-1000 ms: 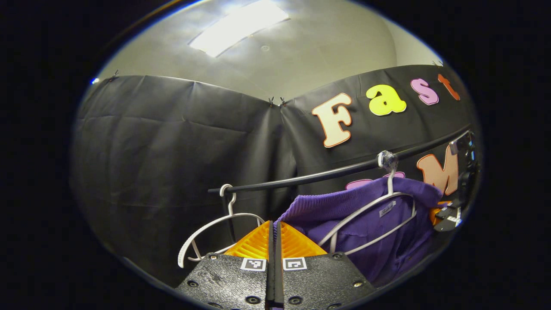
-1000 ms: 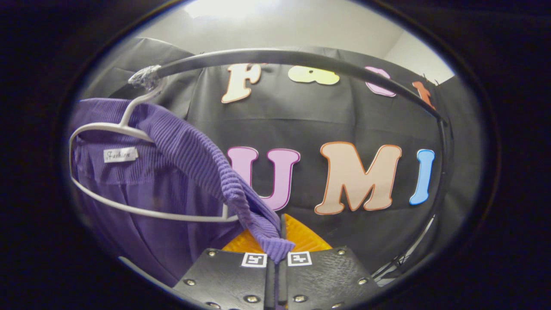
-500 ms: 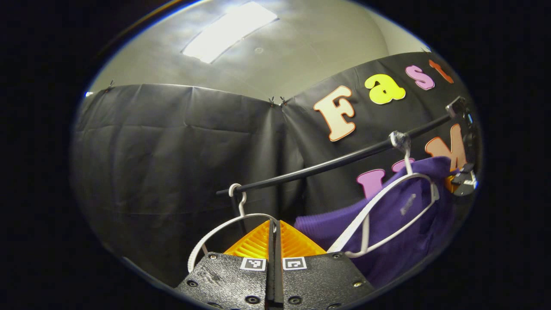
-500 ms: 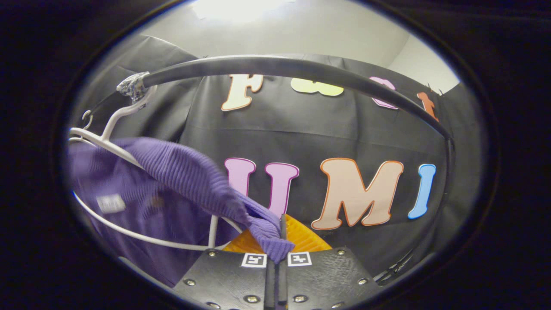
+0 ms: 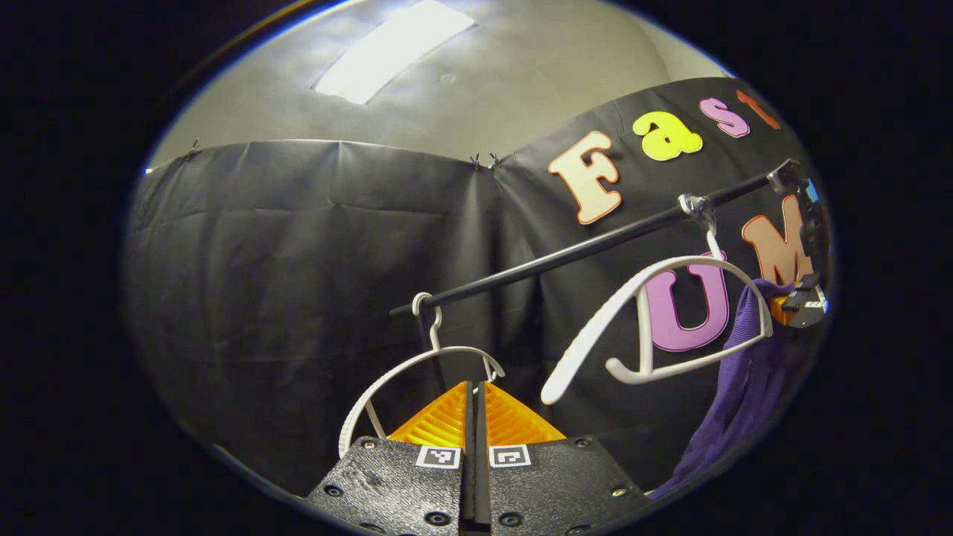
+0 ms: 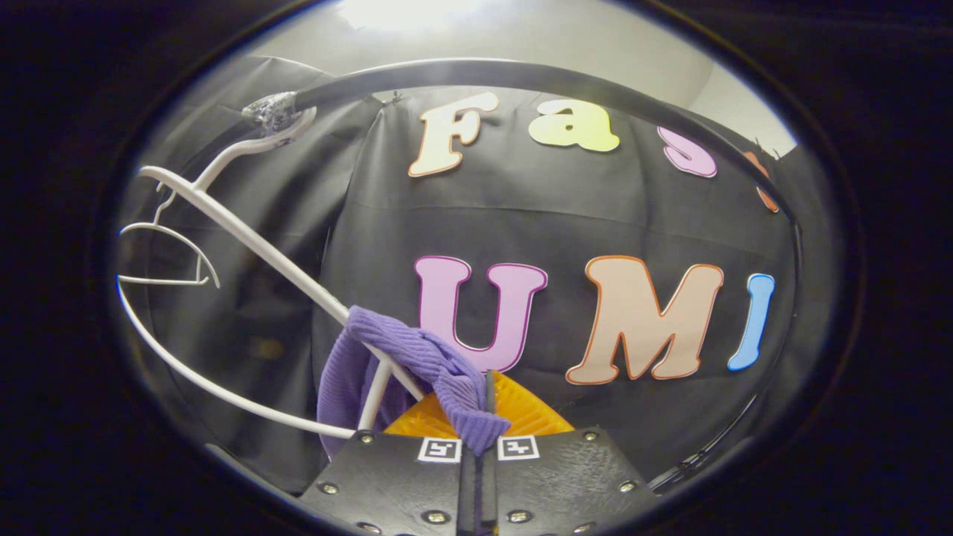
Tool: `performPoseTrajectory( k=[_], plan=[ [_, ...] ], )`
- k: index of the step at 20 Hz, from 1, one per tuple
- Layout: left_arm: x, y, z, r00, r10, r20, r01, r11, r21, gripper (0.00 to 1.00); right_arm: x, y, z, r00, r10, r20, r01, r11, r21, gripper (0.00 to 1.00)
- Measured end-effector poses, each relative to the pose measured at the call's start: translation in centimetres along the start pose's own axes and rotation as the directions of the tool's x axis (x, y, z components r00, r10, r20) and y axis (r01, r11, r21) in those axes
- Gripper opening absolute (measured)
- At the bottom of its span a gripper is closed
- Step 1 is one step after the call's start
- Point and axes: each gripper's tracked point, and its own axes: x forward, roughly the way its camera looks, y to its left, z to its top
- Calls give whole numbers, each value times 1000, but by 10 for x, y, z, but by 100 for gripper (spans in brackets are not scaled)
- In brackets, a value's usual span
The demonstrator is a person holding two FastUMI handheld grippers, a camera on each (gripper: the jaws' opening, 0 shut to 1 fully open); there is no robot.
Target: Grasp the clothes on the hanger with both hands and then place them into the laundry hamper below.
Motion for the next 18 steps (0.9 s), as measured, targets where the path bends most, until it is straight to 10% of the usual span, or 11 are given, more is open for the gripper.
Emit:
performPoseTrajectory(
  k=[18],
  plan=[
    [-15,-24,-19,997,-54,-50,53,998,-26,0,3,-27,-27,999,-5,-47,4,1000,-13,4]
  ],
)
